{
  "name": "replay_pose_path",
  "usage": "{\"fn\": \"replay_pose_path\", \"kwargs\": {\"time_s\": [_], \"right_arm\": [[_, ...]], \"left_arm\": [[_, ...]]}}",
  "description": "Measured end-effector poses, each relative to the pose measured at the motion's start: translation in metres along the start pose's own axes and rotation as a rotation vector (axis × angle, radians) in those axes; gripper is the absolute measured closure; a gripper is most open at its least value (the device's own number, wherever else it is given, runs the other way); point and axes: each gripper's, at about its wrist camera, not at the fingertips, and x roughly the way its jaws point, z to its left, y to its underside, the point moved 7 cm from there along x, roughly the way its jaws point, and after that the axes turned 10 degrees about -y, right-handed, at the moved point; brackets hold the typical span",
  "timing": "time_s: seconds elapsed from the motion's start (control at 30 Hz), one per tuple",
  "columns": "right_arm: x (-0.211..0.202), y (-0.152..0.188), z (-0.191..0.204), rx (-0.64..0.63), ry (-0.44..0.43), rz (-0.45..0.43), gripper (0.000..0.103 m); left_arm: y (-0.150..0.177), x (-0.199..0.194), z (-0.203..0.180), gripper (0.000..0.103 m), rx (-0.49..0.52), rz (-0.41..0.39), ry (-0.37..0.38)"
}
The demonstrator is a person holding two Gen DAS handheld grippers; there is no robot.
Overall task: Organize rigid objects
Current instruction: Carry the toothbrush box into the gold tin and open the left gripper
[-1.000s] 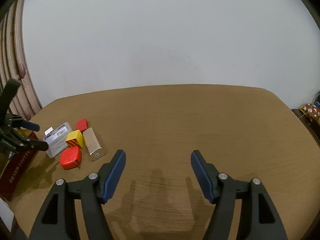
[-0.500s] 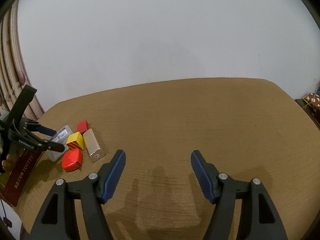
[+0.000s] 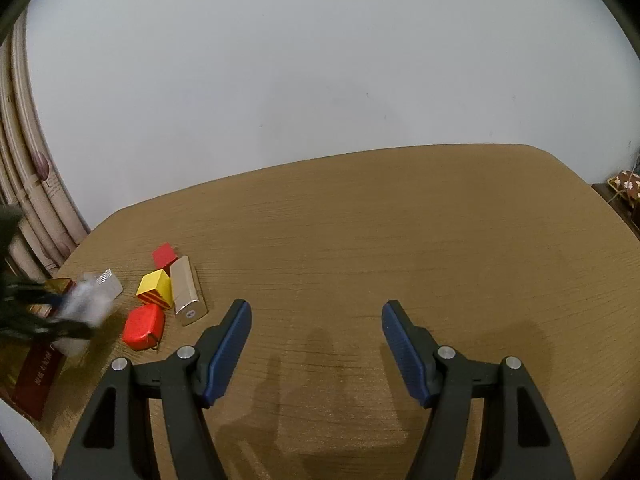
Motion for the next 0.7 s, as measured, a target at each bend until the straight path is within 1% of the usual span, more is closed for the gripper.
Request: {"fn": "replay_pose_path", "kwargs": {"time_s": [0.1,0.2,0.23,0.33,0.43,0.47,0.53,0.6,0.63,0.67,0.7], "right_arm": [[0.0,0.0,-0.001,0.001,0.001,0.0,0.033],[-0.001,0.0,-0.002,0.001,0.0,0.003,0.033],[0.0,0.0,-0.002,0.002,0.002,0.006,0.033],[0.002,0.0,-0.002,-0.003,0.007,0.014,0.033],[0.005,0.0,-0.001,-0.009,0.011,0.024,0.033],[0.007,-0.001,0.0,-0.01,0.012,0.027,0.033],[0.009,0.0,0.0,-0.011,0.016,0.033,0.033],[0.012,0.001,0.001,-0.013,0.02,0.041,0.033],[0.013,0.002,0.002,-0.015,0.023,0.046,0.033],[0.015,0.002,0.002,-0.016,0.025,0.051,0.033],[0.017,0.002,0.002,-0.017,0.026,0.056,0.033]], "left_arm": [[0.033,-0.038,0.018,0.046,-0.097,-0.015,0.001],[0.073,-0.063,0.052,0.046,-0.198,0.005,-0.009],[0.088,-0.066,0.056,0.046,-0.216,0.018,-0.021],[0.121,-0.073,0.088,0.046,-0.266,0.067,-0.09],[0.147,-0.066,0.118,0.046,-0.302,0.098,-0.149],[0.149,-0.063,0.122,0.046,-0.316,0.104,-0.152],[0.147,-0.051,0.127,0.046,-0.347,0.112,-0.129],[0.143,-0.033,0.126,0.046,-0.34,0.143,-0.101],[0.143,-0.027,0.128,0.046,-0.34,0.16,-0.107],[0.142,-0.017,0.126,0.046,-0.344,0.18,-0.09],[0.139,-0.013,0.126,0.046,-0.342,0.193,-0.052]]}}
